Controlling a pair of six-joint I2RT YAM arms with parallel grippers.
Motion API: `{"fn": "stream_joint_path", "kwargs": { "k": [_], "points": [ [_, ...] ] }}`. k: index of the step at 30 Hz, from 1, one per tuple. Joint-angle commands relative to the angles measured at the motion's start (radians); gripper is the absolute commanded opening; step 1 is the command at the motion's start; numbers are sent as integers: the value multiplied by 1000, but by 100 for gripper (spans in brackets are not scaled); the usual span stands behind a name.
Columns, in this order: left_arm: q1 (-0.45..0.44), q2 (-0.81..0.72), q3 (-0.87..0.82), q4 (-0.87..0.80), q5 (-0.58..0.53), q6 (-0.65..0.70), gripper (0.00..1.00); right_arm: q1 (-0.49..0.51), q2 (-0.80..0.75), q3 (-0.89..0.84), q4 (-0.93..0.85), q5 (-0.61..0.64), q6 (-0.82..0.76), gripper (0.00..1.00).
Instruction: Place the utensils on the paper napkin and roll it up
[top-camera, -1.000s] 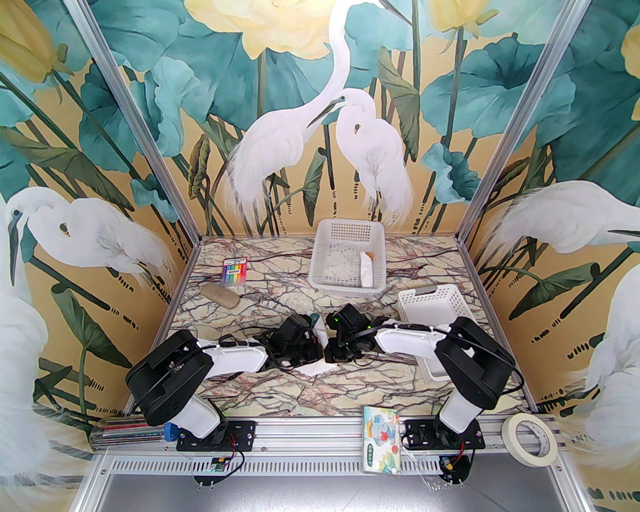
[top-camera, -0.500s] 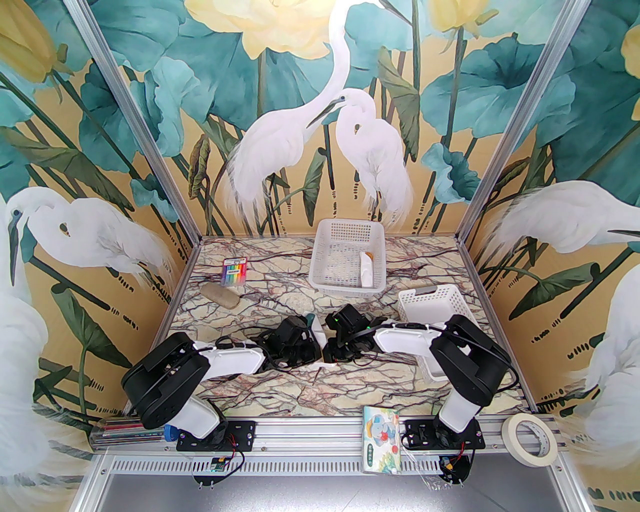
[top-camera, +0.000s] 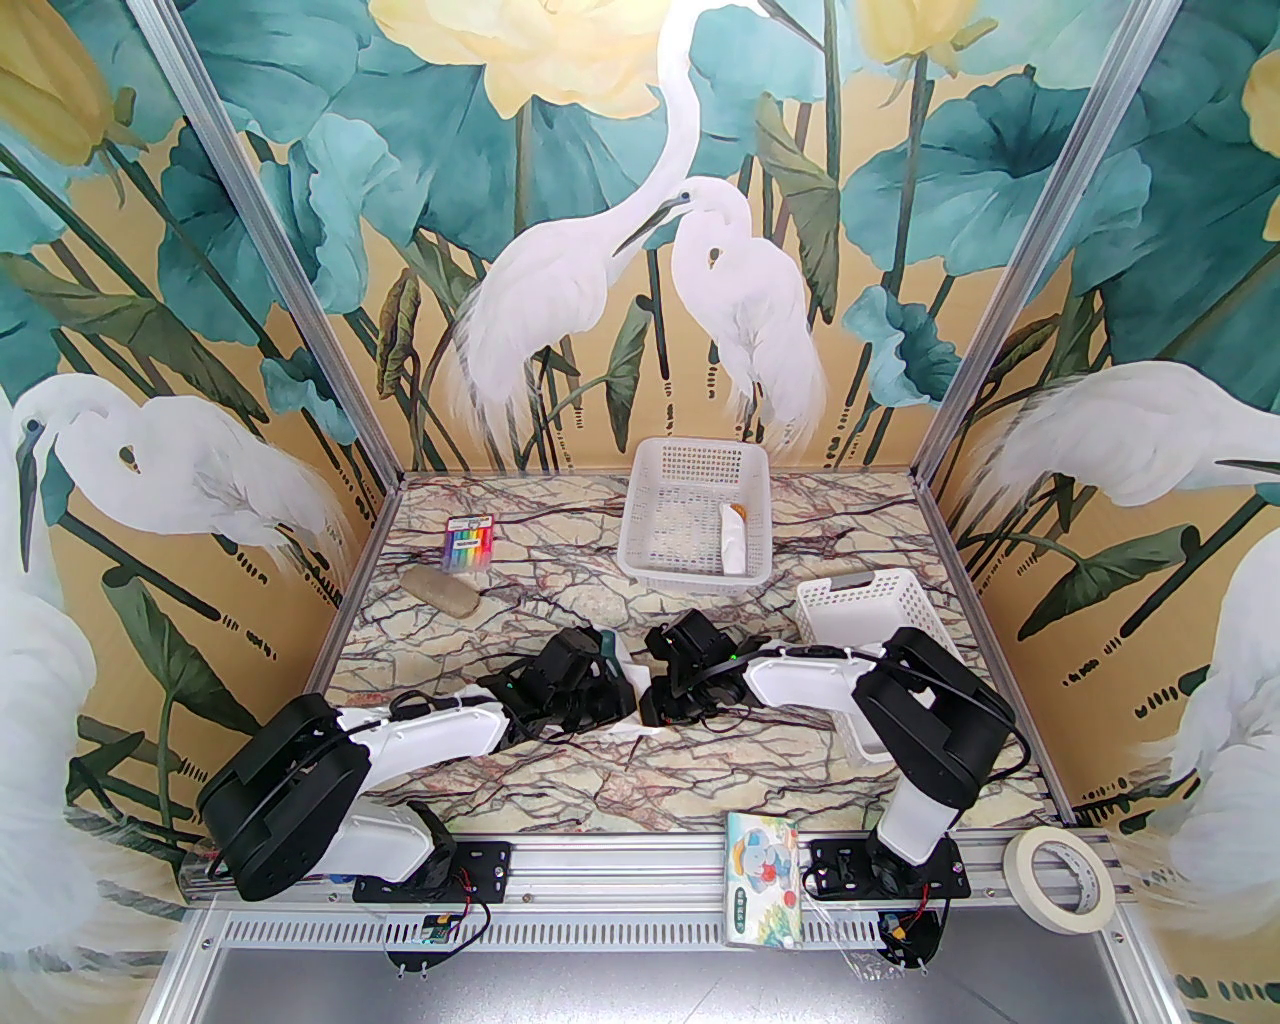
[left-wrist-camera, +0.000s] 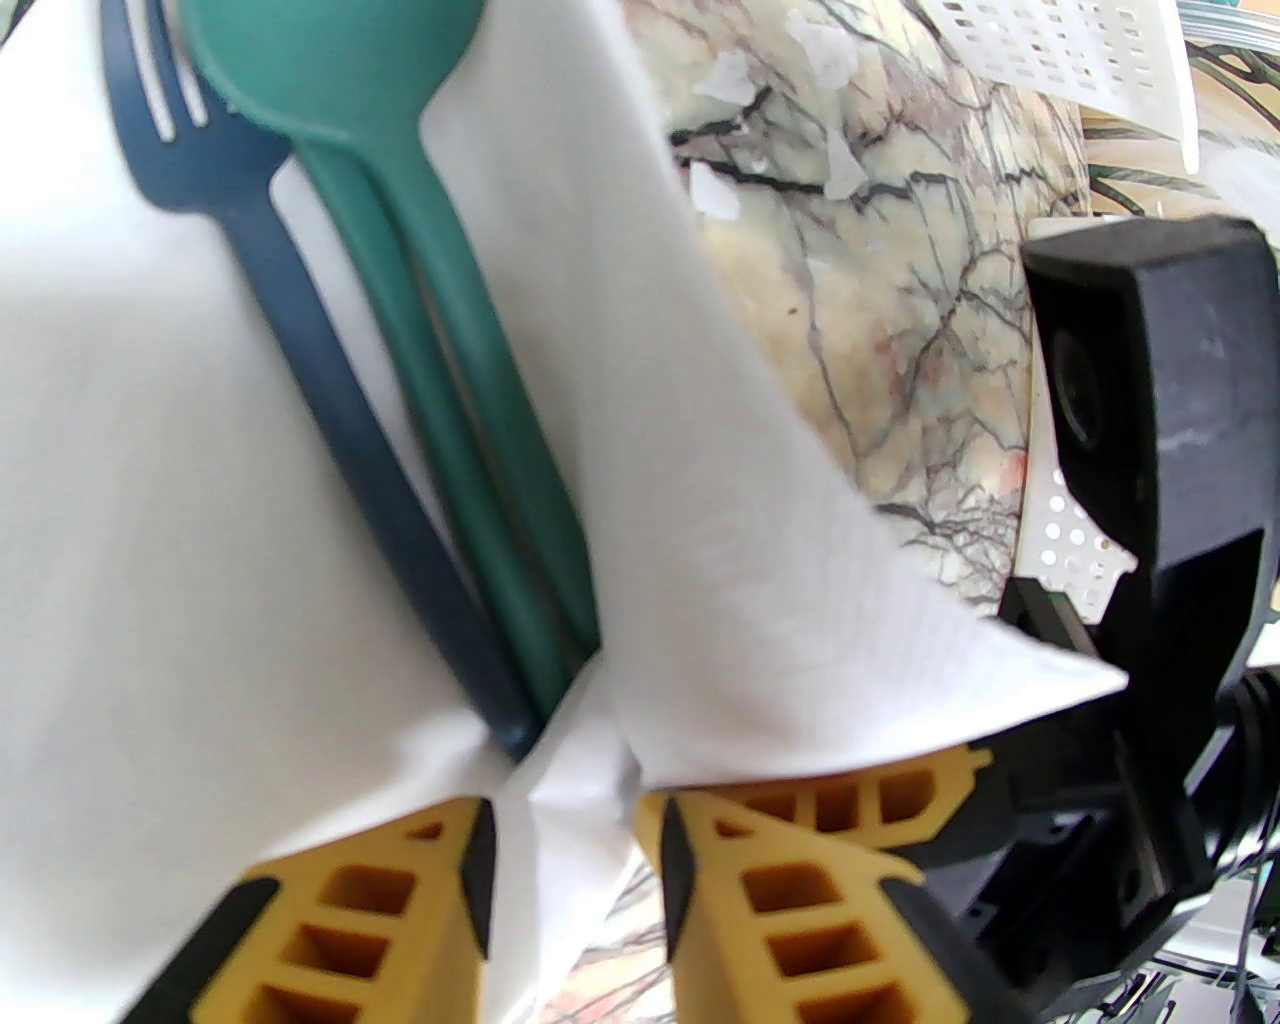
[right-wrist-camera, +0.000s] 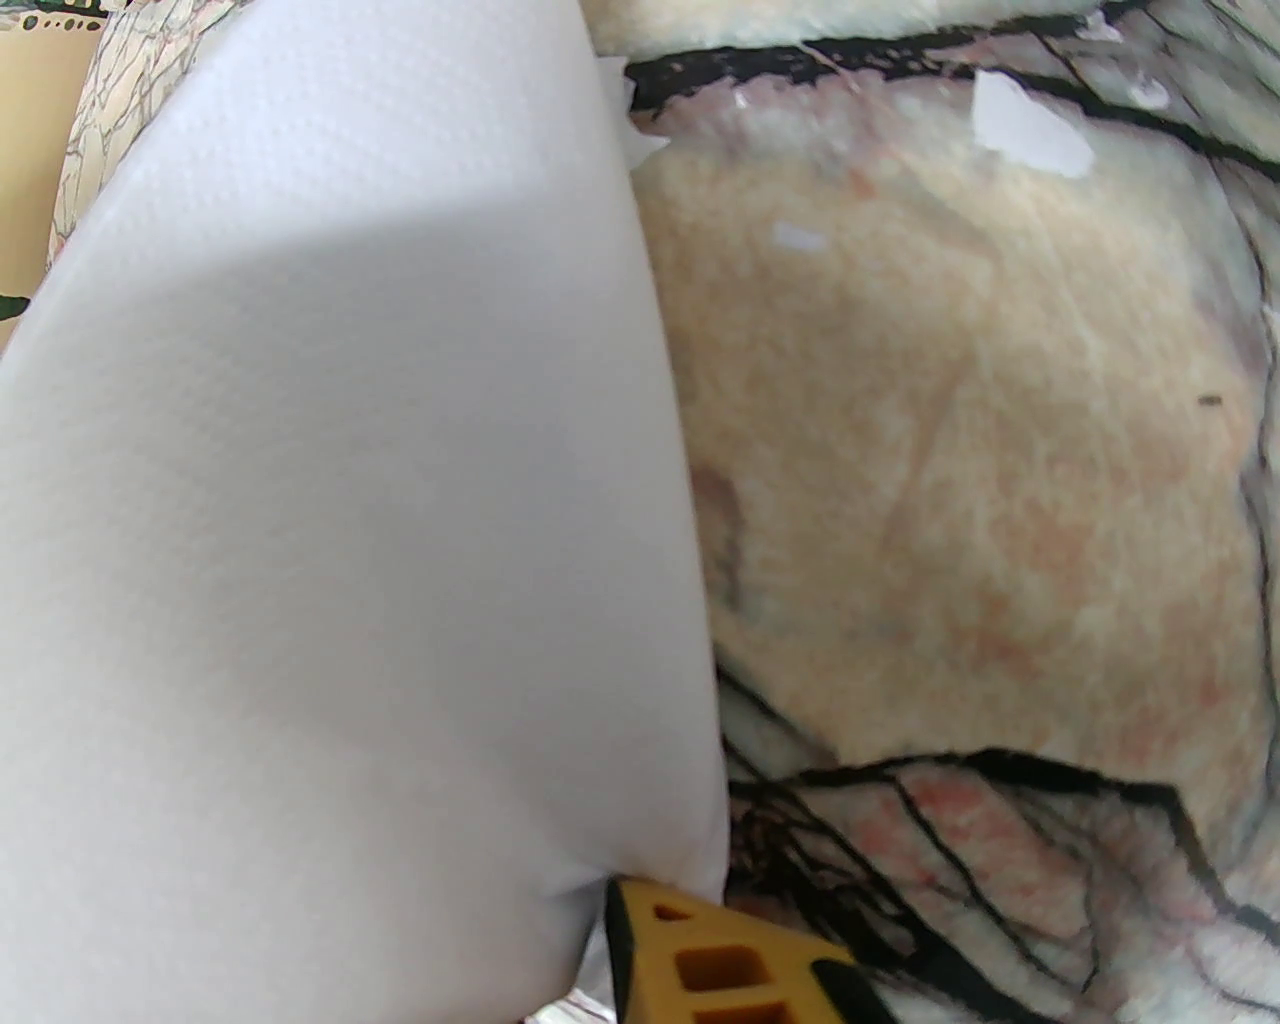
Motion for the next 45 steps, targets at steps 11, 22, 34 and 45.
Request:
{"fn": "stream_joint_path", "kwargs": {
  "k": [11, 22, 34, 45],
  "points": [
    [0, -122, -77, -21, 76, 1, 23, 21, 11, 6, -72, 32, -4, 24],
    [-1, -134, -125, 36, 145, -5, 8, 21, -18, 35, -112, 56, -16, 26],
    [-1, -50, -188, 136, 138, -44, 8, 21, -92, 74, -187, 127, -51, 40],
    [-1, -20, -194, 163, 136, -51, 8, 21, -130, 114, -221, 161, -81, 23]
  ]
}}
